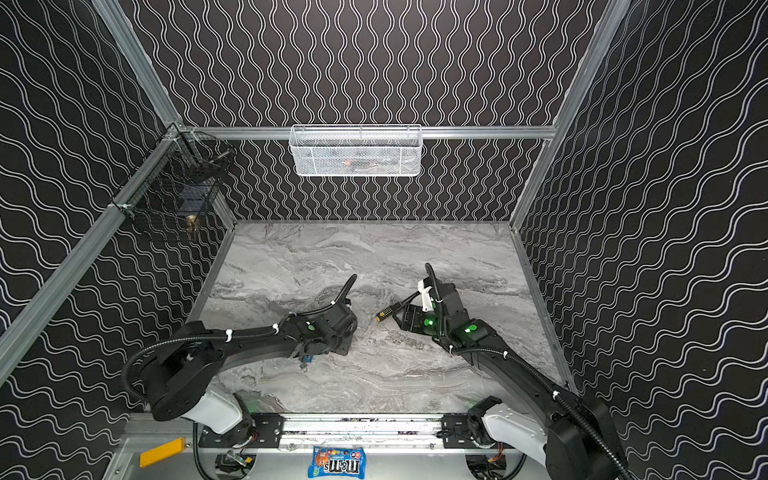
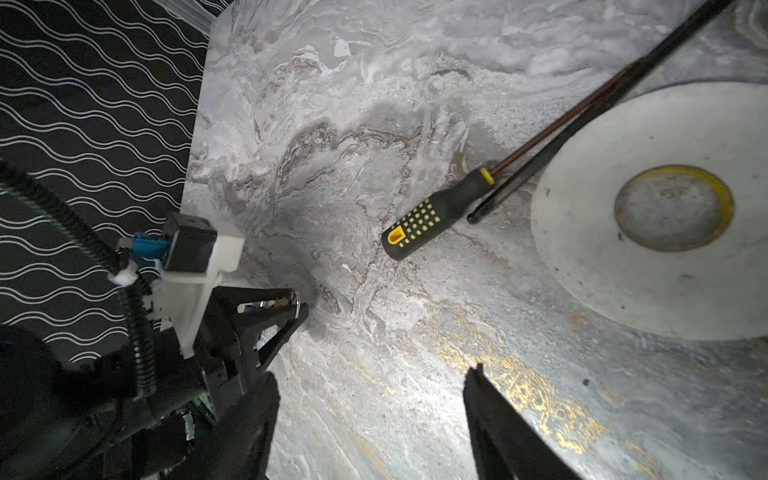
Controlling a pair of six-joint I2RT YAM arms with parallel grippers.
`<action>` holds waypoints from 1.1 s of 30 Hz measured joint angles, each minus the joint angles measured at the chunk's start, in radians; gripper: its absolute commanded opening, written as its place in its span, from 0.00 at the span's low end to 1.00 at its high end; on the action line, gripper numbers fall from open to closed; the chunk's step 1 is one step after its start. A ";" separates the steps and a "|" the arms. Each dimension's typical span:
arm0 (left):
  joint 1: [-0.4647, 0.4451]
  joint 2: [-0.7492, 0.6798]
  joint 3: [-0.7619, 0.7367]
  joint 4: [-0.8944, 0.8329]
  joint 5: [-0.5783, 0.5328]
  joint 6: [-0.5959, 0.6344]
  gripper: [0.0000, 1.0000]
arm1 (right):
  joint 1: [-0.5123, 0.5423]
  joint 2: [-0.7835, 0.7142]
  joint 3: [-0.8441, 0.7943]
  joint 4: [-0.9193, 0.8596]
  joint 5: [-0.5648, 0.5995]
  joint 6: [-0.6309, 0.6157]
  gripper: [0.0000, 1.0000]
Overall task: Unlock with the key
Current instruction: 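Lower the brass padlock onto the table and open the left gripper while the right withdraws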
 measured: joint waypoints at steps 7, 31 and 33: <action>-0.005 0.056 0.030 -0.019 -0.020 -0.027 0.39 | -0.021 -0.015 -0.013 0.002 0.019 0.003 0.74; 0.220 -0.242 0.156 -0.130 -0.214 -0.025 0.89 | -0.402 -0.093 0.025 0.028 0.467 -0.047 0.99; 0.329 -0.267 0.132 -0.110 -0.305 -0.003 0.89 | -0.470 -0.053 -0.031 0.104 0.566 -0.062 0.99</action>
